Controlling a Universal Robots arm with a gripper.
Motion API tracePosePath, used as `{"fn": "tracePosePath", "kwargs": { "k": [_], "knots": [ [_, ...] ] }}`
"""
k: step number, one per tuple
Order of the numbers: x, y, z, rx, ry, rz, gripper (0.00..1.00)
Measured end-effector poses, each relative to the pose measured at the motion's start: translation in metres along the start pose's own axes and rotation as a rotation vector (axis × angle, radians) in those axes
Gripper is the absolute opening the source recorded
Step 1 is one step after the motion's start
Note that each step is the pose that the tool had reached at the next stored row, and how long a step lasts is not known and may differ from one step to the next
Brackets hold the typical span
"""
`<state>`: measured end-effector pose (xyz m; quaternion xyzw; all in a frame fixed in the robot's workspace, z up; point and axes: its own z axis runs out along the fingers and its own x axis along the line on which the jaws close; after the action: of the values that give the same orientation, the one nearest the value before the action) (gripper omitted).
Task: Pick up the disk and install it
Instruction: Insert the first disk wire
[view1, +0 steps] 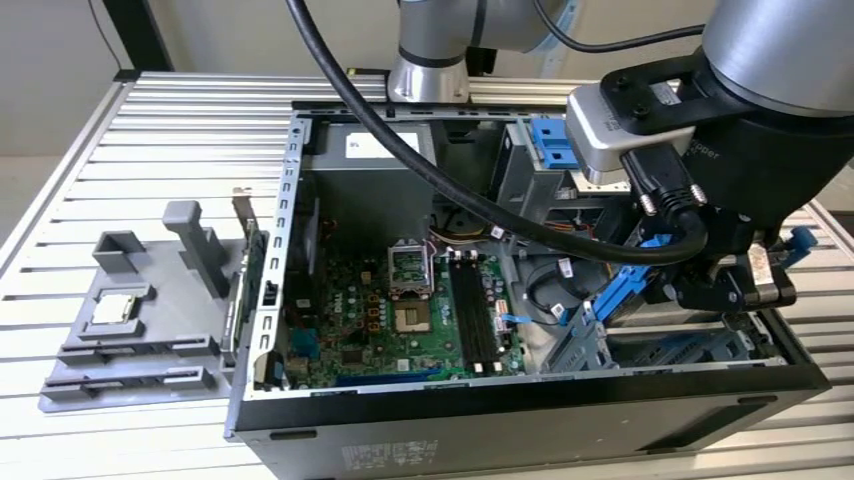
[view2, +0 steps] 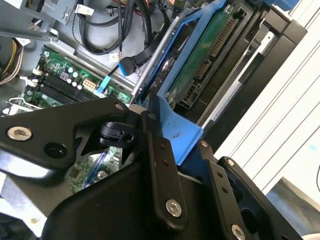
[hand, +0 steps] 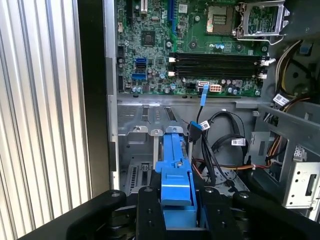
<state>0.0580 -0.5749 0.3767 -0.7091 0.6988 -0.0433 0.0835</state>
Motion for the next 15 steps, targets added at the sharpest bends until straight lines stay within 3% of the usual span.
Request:
{"fn": "tracePosePath", "kwargs": {
  "k": [4, 5, 15],
  "knots": [
    [0.0, 0.0, 0.0, 0.0, 0.0001, 0.0, 0.0],
    [0.0001, 0.0, 0.0, 0.0001, 0.0006, 0.0, 1.0],
    [0.0, 0.0, 0.0, 0.0, 0.0003, 0.0, 1.0]
  ]
}}
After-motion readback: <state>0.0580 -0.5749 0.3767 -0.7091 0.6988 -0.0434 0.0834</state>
